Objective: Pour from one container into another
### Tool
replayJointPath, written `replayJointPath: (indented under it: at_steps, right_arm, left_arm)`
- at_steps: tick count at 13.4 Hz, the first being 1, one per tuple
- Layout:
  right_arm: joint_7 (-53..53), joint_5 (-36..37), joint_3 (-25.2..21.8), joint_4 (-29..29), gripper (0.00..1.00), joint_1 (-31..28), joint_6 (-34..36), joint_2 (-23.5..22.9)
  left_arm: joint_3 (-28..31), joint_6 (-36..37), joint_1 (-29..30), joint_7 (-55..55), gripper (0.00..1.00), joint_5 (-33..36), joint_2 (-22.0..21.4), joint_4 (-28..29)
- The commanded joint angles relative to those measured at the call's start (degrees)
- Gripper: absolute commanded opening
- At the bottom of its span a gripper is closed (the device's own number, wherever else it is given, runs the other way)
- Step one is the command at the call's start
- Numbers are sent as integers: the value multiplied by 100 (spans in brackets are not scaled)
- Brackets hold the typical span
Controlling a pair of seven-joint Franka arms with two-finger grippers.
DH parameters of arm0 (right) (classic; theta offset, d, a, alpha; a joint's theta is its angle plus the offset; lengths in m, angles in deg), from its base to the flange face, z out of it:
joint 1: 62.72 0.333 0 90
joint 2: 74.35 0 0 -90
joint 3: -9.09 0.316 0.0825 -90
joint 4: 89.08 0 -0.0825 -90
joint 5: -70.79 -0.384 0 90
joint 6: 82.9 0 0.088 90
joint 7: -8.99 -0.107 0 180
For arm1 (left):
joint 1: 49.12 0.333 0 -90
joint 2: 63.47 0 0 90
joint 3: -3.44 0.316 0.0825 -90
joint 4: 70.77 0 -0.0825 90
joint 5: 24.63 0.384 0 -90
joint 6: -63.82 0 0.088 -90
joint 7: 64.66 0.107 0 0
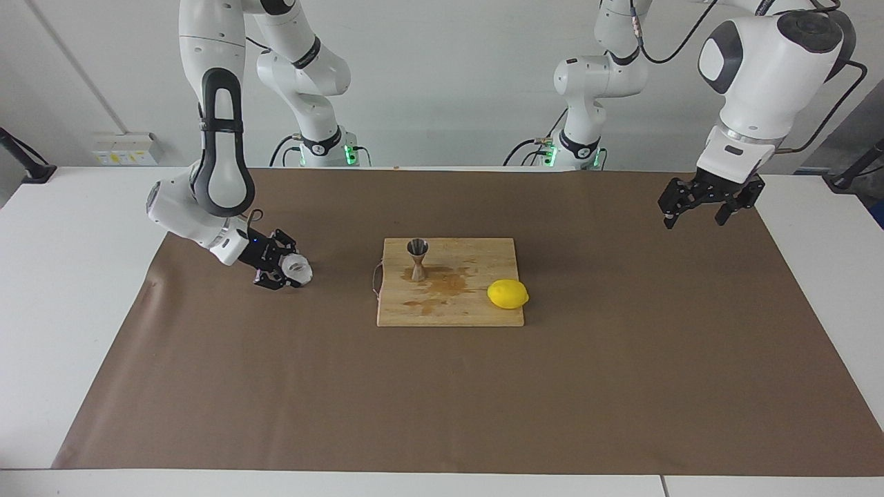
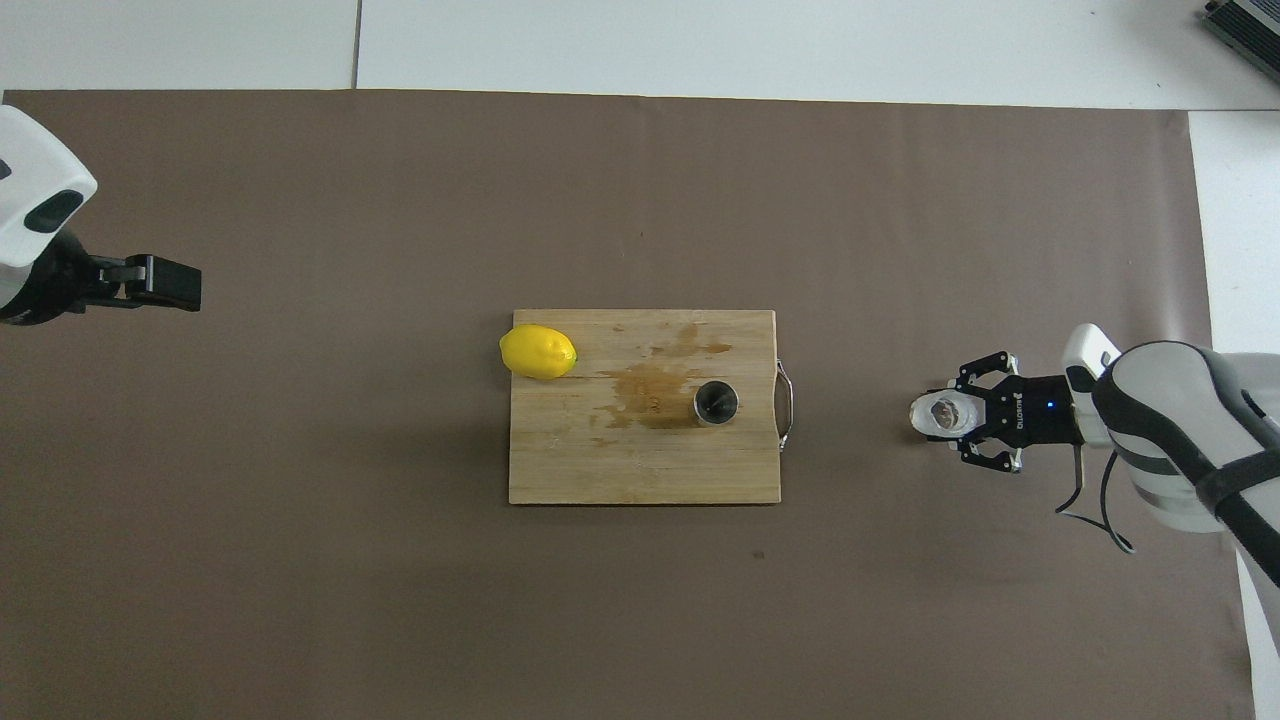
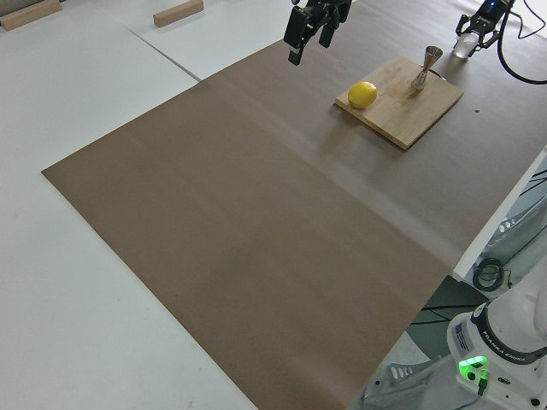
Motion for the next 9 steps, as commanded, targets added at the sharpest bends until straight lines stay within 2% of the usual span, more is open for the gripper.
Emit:
replayJointPath:
  at_steps: [1, 3, 7, 9]
  right_arm:
    - [86, -152, 14, -5, 0, -31, 124, 31]
    - [-212, -143, 58, -31, 0, -5, 115, 145]
    - [-967, -134, 58, -128, 0, 442, 45, 514]
    - [-1319, -56, 58, -224, 0, 767, 1, 672]
  left_arm:
    - [66, -57, -81, 102, 100, -65, -183, 167]
    - [74, -92, -63, 137, 100, -65, -183, 185]
    - [83, -75, -28, 76, 100, -65, -191, 202]
    - [66, 30, -19, 67, 100, -65, -217, -16]
